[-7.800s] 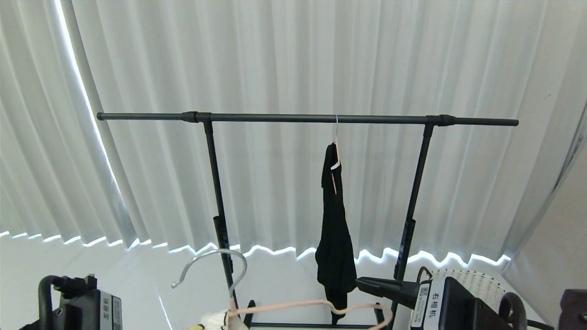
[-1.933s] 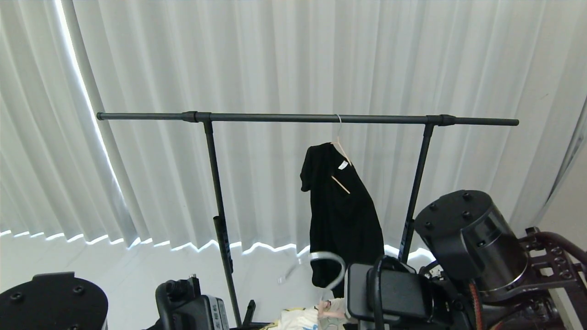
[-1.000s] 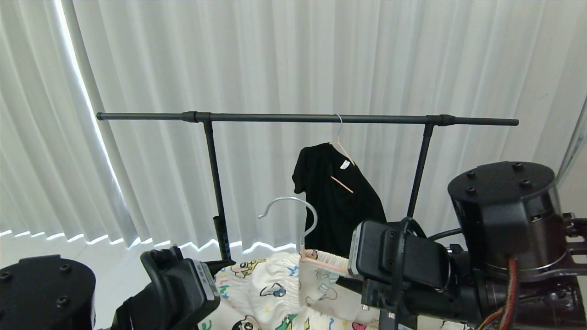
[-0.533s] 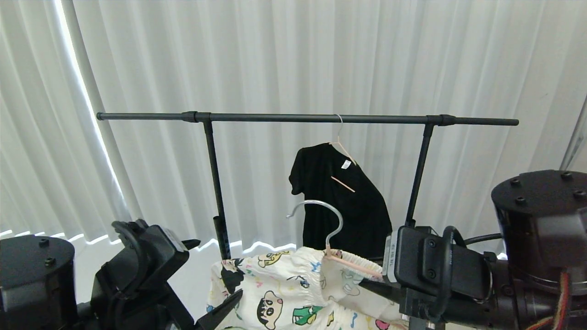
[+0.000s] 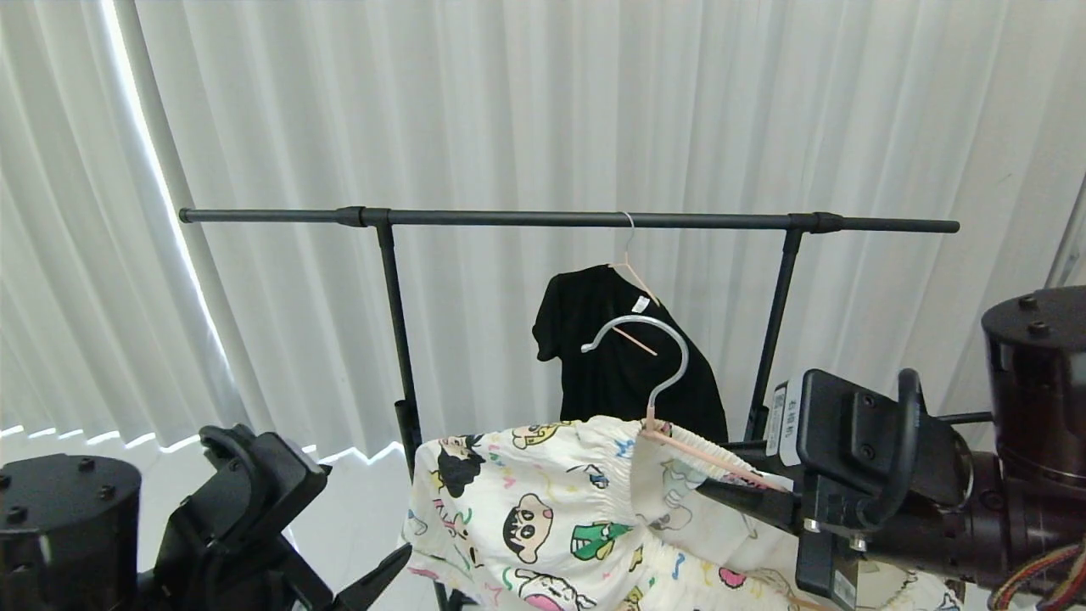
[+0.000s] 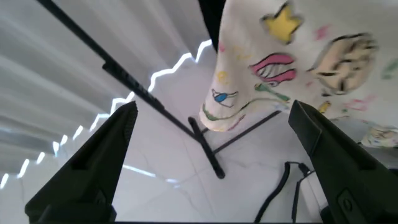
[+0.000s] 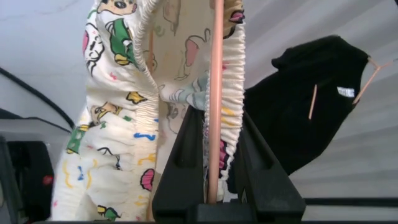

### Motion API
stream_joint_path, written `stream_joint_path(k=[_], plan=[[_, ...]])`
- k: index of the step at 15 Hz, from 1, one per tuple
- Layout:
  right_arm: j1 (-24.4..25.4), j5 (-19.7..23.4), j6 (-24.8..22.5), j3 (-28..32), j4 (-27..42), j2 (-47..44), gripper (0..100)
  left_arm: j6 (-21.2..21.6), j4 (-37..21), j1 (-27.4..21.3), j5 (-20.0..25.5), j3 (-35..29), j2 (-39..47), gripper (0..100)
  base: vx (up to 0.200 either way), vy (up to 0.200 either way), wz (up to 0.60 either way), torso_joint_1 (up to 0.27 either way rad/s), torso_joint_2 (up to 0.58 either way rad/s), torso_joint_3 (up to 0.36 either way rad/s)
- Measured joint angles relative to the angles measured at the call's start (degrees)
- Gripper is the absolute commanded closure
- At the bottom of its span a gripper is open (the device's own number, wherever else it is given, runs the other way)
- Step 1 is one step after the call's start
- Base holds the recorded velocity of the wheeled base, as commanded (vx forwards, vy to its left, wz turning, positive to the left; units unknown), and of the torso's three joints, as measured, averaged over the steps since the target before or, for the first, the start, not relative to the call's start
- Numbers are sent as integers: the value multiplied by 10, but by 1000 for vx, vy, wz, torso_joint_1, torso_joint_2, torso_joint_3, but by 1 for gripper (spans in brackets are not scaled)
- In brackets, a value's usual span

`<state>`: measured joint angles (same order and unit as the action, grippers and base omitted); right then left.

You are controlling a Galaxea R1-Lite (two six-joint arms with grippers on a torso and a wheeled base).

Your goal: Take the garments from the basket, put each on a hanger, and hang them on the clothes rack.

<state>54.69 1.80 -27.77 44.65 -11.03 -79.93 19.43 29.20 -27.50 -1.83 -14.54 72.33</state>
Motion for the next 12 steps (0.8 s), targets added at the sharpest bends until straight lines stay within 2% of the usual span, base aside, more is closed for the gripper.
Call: stream_joint_path(k=[4, 5, 10, 12], plan=[[1, 4, -17, 0, -20, 9, 100, -4, 26, 50, 5, -29, 98, 0, 0, 0, 0, 0, 0, 0], [2, 4, -18, 0, -20, 11, 100, -5, 30, 59, 17, -31, 112, 100, 0, 0, 0, 0, 0, 0], [2, 2, -18, -1, -20, 18, 100, -18, 50, 82, 29, -31, 138, 100, 0, 0, 0, 0, 0, 0], [1, 1, -18, -1, -20, 20, 100, -20, 51, 110, 28, -31, 148, 100, 0, 0, 0, 0, 0, 0]])
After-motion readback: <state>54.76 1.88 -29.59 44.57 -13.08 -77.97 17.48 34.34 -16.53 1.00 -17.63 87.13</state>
